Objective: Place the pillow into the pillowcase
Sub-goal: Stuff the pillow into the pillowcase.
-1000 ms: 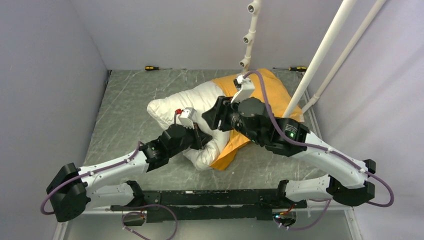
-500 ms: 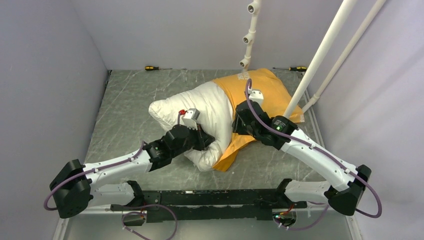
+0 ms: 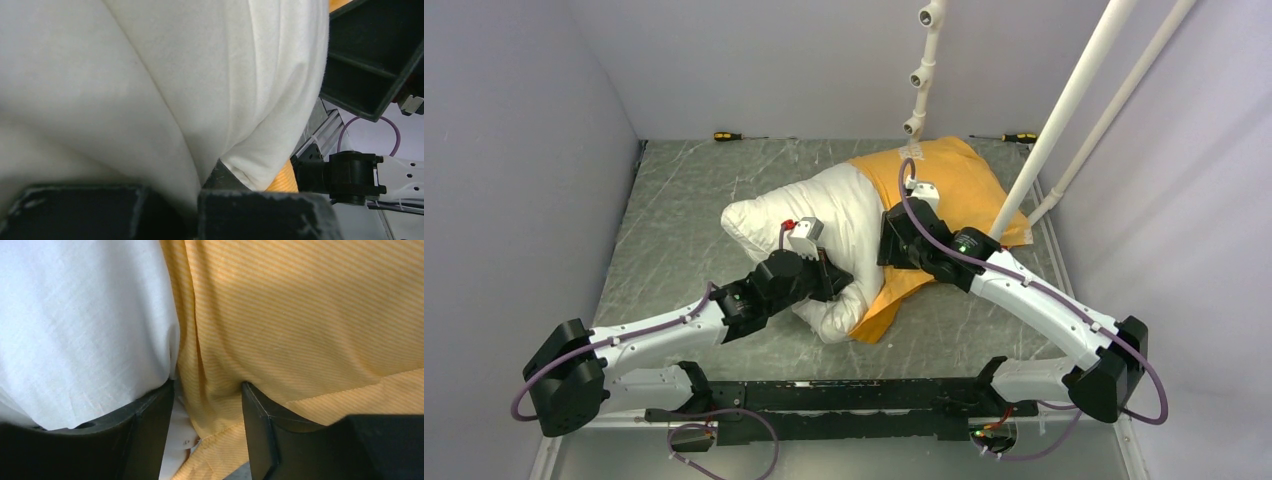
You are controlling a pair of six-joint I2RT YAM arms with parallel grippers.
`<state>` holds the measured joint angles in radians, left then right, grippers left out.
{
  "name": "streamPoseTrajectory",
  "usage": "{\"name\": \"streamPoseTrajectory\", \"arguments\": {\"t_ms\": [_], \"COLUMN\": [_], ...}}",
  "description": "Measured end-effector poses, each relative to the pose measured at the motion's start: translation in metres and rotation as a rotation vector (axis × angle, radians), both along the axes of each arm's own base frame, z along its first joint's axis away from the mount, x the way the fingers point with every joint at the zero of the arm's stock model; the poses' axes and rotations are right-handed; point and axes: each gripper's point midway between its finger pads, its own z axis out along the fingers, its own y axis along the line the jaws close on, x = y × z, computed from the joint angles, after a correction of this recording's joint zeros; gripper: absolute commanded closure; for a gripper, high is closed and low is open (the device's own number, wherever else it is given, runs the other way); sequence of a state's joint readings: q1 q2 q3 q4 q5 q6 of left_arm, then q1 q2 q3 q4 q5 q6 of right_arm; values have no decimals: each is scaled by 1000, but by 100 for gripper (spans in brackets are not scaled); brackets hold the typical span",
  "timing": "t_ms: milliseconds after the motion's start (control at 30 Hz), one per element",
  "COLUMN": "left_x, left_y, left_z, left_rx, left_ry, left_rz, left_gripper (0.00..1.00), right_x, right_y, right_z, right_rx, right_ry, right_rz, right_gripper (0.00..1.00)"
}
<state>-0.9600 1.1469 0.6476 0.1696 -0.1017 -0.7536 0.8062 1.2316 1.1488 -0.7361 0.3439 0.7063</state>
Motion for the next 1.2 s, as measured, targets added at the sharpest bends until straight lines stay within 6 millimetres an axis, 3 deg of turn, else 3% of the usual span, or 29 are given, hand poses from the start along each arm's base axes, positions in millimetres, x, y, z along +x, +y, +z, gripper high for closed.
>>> {"name": "streamPoseTrajectory", "arguments": {"t_ms": [67,133,167,433,767,933,1200], "left_x": [0,0,0,-1,-7,-8,6], "left_y": [0,0,0,1,16,15,-2], "left_z": [0,0,0,1,11,10,10], "left_rx": [1,1,1,10,23,35,81], "left_ry": [0,0,0,4,-3,0,9], "left_rz": [1,1,0,3,30,18,16], "left_gripper": [100,100,100,100,100,100,100], "right_x": [0,0,0,-2,-34,-42,-35], "right_y": [1,2,3,-1,-10,12,64], "right_z": [0,1,1,4,67,68,71], "right_rx": [3,7,4,2,140,192,381], "right_ry": [1,0,-3,-8,-144,-126,-135], "right_rz": [10,14,20,25,204,347,480], "right_gripper": [62,91,100,100,100,100,100]}}
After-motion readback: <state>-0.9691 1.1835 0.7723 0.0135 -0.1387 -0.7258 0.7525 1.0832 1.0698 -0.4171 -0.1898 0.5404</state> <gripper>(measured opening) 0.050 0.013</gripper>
